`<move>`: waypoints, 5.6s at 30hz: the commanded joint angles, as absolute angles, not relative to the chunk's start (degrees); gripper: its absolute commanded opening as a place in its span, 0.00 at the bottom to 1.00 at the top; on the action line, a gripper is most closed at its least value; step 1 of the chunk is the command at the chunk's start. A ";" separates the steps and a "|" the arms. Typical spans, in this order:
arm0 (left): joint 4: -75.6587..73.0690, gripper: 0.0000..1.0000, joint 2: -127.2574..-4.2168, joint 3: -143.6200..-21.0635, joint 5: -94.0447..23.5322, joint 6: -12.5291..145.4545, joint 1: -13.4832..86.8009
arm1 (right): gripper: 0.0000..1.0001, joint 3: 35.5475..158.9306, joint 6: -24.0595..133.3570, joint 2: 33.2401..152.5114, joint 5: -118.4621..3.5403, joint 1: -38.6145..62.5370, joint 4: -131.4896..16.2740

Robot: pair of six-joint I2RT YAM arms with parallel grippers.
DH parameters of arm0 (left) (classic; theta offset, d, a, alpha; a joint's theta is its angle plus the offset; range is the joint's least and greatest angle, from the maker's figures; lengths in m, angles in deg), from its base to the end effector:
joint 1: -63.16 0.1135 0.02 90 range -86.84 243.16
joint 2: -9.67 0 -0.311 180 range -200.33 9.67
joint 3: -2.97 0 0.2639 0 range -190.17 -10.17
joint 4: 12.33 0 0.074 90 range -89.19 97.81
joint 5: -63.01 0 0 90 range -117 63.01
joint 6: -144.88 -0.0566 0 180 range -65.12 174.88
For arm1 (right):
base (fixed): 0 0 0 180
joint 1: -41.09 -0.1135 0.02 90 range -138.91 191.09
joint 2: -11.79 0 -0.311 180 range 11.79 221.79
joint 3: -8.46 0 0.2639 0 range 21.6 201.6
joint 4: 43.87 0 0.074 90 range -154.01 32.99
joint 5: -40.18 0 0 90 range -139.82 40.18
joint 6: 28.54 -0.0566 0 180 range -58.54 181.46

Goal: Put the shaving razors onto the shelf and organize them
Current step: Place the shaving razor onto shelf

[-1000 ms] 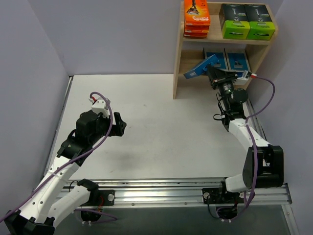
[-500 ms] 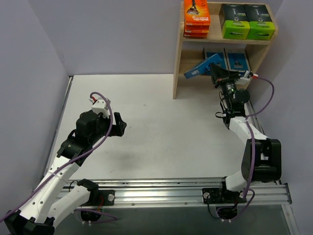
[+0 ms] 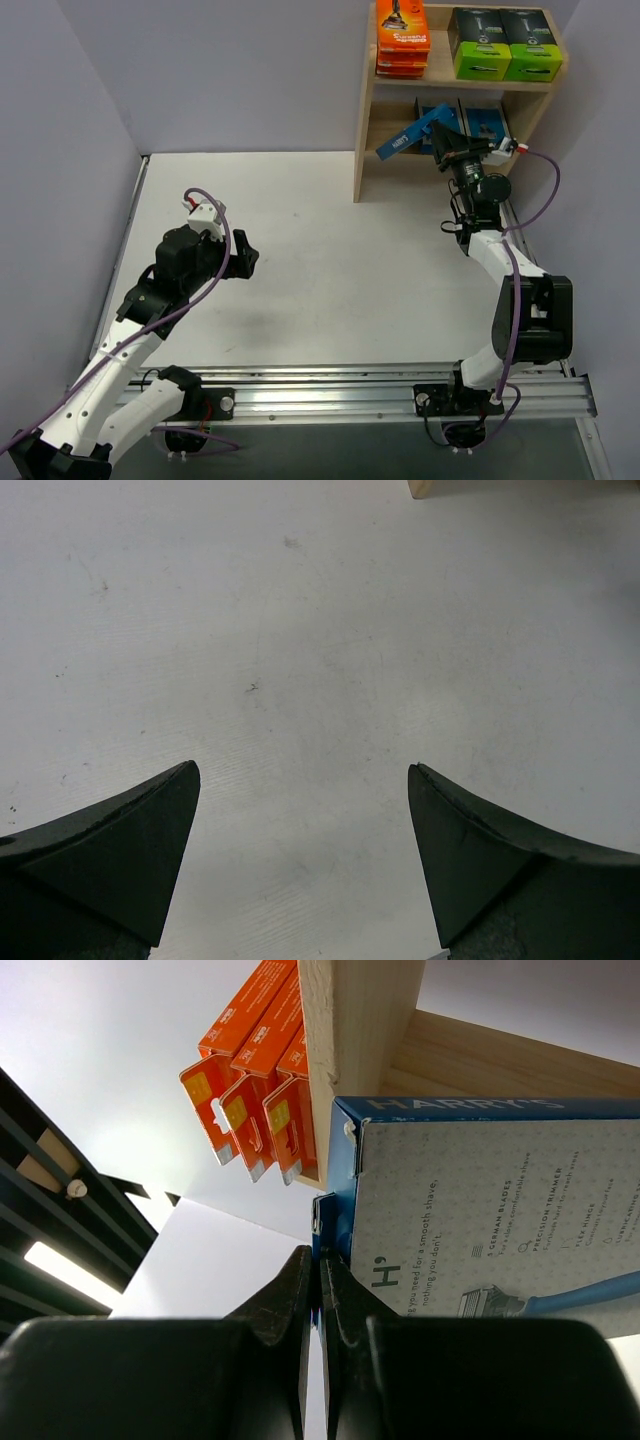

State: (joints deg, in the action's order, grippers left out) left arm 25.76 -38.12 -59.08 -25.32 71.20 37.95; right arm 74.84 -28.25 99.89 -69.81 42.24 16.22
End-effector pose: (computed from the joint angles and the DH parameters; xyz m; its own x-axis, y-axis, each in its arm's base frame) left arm 0.1692 -0.0778 0.3561 -0.4637 -0.0922 -0.8812 0.2827 0.9272 -0.2457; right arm 0.3549 0.0122 0.4056 -0.2460 0.9449 -0.2162 -0.6219 0.0172 0.7829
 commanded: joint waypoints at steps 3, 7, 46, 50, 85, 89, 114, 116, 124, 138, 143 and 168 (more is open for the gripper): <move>24.28 0.94 -37.79 -59.48 -25.50 71.41 37.58 | 0.00 79.43 -28.80 100.47 -69.95 42.49 20.95; 24.28 0.94 -37.62 -59.48 -25.50 71.41 37.58 | 0.00 80.93 -29.24 101.27 -69.95 42.41 20.95; 24.45 0.94 -37.18 -59.57 -25.06 71.14 36.53 | 0.00 88.14 -29.06 107.86 -67.49 38.80 21.39; 24.45 0.94 -37.09 -59.57 -24.97 71.14 36.44 | 0.00 87.61 -28.98 108.56 -67.40 38.80 21.65; 24.45 0.94 -36.65 -59.48 -24.89 71.14 36.00 | 0.00 64.85 -17.29 92.48 -63.27 40.30 7.86; 24.36 0.94 -36.74 -59.48 -25.06 71.14 36.00 | 0.00 62.92 -16.59 90.20 -60.81 40.21 6.54; 24.54 0.94 -37.18 -59.48 -24.89 71.14 36.09 | 0.00 62.74 -12.10 90.89 -52.81 32.39 0.82; 24.54 0.94 -37.09 -59.48 -24.89 71.14 36.09 | 0.00 63.26 -12.28 91.86 -53.07 32.04 0.73; 24.71 0.94 -36.91 -59.57 -24.53 71.05 36.09 | 0.03 66.16 -13.24 95.37 -54.13 31.16 0.91; 24.80 0.94 -36.65 -59.57 -24.01 71.05 36.09 | 0.06 72.40 -14.30 101.26 -55.44 30.01 2.49; 24.89 0.94 -36.74 -59.66 -23.83 70.97 36.18 | 0.02 74.60 -15.00 103.81 -55.79 29.57 3.02; 24.89 0.94 -37.53 -59.74 -23.74 70.88 36.09 | 0.00 80.67 -17.90 112.87 -53.34 28.52 6.62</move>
State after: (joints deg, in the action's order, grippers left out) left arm 25.78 -37.55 -59.08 -24.23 71.18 36.24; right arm 77.70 -17.43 112.83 -52.98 29.32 2.41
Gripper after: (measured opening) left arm 0.940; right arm 0.010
